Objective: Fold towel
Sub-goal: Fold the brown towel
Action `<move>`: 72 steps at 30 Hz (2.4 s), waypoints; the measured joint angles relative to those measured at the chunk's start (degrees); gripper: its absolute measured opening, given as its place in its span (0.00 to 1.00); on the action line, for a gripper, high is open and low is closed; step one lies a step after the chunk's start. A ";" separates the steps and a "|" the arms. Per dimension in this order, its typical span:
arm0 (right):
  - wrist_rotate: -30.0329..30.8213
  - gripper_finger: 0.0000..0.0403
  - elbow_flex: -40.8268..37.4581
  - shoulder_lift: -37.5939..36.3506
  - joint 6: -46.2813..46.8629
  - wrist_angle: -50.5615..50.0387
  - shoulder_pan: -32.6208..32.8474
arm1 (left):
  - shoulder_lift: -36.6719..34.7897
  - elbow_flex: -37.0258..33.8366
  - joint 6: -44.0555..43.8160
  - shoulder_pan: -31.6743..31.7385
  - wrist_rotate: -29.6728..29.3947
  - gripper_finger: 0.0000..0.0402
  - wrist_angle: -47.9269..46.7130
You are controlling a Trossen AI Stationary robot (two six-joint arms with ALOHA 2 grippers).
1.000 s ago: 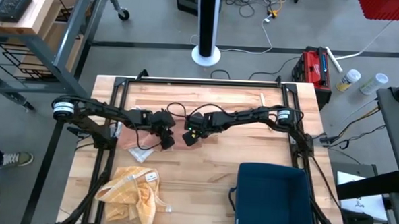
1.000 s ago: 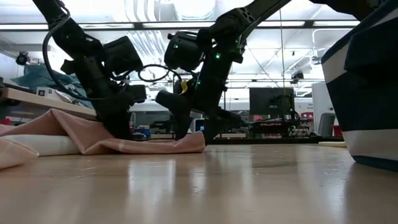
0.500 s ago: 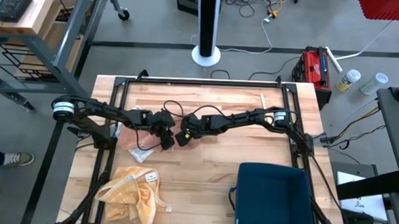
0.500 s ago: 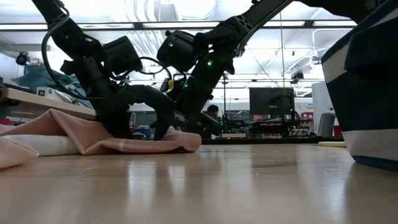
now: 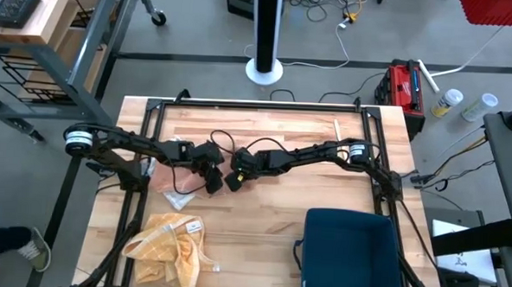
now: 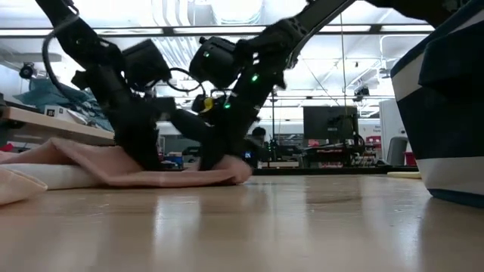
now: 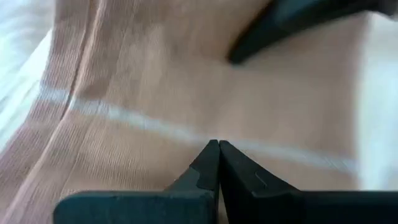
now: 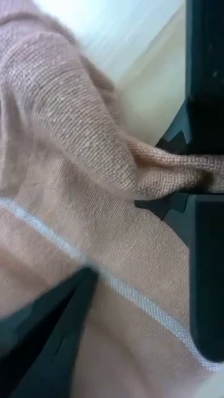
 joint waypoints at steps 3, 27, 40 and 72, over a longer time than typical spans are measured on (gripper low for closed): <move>2.99 0.02 0.17 -2.60 -1.44 -8.87 0.41 | -2.76 0.60 -1.40 -0.13 1.10 0.00 0.73; 26.44 0.02 18.72 -12.14 2.57 -63.73 1.55 | -23.78 0.97 -4.58 -1.15 -0.89 0.00 -7.95; 22.75 0.02 23.14 -7.32 -2.59 -57.37 -1.44 | -39.80 1.03 -0.90 -2.09 -1.59 0.00 3.62; 6.55 0.02 42.57 10.01 -8.71 -40.33 -0.83 | -45.08 -6.59 -8.87 -2.22 -2.68 0.00 -26.10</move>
